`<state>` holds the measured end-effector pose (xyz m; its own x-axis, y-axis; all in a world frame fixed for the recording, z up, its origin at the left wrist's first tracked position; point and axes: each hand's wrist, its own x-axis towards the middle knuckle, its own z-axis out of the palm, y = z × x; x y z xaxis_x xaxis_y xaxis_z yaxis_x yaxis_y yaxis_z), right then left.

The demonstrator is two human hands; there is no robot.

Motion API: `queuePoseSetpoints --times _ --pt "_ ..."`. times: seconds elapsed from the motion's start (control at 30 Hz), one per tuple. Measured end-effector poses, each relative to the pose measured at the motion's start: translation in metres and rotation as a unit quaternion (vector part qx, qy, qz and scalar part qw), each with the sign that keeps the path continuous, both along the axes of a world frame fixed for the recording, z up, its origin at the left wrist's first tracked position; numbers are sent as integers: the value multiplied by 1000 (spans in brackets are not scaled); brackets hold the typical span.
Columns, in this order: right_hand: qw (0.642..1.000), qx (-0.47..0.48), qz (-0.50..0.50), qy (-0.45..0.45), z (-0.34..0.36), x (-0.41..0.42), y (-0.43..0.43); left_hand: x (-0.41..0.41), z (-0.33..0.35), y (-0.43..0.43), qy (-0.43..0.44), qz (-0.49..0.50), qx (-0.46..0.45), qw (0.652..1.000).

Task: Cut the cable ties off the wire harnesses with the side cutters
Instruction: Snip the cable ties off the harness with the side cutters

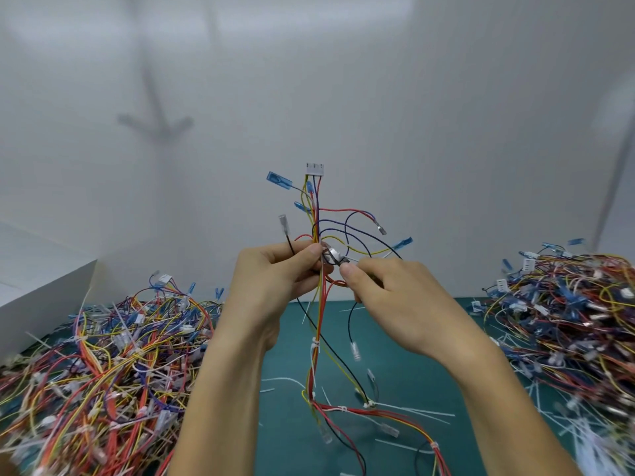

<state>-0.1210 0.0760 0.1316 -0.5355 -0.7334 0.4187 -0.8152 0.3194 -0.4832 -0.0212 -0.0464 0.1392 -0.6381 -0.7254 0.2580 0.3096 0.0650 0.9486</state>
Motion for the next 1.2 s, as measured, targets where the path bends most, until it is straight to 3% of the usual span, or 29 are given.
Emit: queuePoseSetpoints --times 0.43,1.2 --pt "1000 -4 -25 6 0 3 -1 -9 -3 7 53 38 3 998" --pt "998 -38 -7 -40 5 3 3 -15 -4 6 64 81 -56 993"
